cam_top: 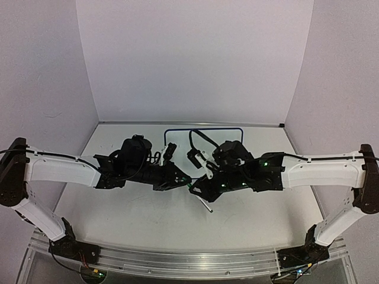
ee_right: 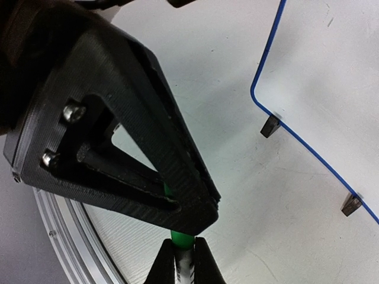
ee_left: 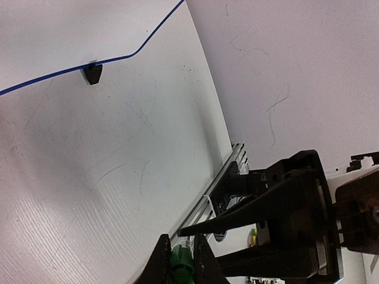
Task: Write a sentence on the whiteboard
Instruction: Pass from the right arm to the left, then open the pen cap from the whiteboard marker.
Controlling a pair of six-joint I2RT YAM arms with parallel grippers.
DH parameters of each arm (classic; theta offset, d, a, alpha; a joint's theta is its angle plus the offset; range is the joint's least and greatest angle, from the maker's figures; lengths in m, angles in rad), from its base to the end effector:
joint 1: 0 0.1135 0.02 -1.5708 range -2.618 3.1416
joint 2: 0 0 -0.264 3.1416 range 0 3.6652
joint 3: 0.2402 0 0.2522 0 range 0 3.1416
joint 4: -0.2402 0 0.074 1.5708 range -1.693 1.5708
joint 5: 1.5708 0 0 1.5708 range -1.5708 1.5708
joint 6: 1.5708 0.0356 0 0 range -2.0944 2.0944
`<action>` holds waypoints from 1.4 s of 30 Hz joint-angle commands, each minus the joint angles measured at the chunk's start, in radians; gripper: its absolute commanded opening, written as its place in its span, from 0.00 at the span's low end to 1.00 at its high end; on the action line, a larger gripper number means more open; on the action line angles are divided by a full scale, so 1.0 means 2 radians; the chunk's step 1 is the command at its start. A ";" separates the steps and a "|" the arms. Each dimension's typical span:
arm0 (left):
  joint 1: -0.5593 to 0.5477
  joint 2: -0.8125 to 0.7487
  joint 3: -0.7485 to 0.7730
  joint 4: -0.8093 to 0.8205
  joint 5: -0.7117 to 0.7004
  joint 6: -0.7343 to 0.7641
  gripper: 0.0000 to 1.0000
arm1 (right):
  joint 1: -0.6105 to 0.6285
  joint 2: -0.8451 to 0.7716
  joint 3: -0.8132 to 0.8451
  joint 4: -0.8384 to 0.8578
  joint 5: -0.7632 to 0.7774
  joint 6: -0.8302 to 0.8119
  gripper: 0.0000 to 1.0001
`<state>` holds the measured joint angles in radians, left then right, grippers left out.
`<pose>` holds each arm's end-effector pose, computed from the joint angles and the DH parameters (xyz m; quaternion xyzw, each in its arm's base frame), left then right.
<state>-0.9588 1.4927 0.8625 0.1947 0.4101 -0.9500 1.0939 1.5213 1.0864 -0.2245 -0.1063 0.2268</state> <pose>0.1776 -0.2777 0.2358 0.1131 0.8250 -0.5288 0.1642 0.1531 0.3045 0.2614 -0.3979 0.8039 0.3072 0.3178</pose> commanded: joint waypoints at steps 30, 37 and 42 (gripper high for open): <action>-0.001 -0.100 -0.187 0.493 -0.167 -0.021 0.00 | -0.078 -0.025 -0.161 0.585 -0.233 0.356 0.86; -0.001 -0.076 -0.177 0.488 -0.153 -0.020 0.00 | -0.078 -0.024 -0.154 0.586 -0.236 0.356 0.80; -0.001 -0.060 -0.171 0.487 -0.149 -0.022 0.00 | -0.078 -0.021 -0.147 0.586 -0.237 0.355 0.77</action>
<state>-0.9593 1.3504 0.4889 1.1218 0.0940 -1.0033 0.9348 1.4697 0.7451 0.8855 -0.5606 0.9310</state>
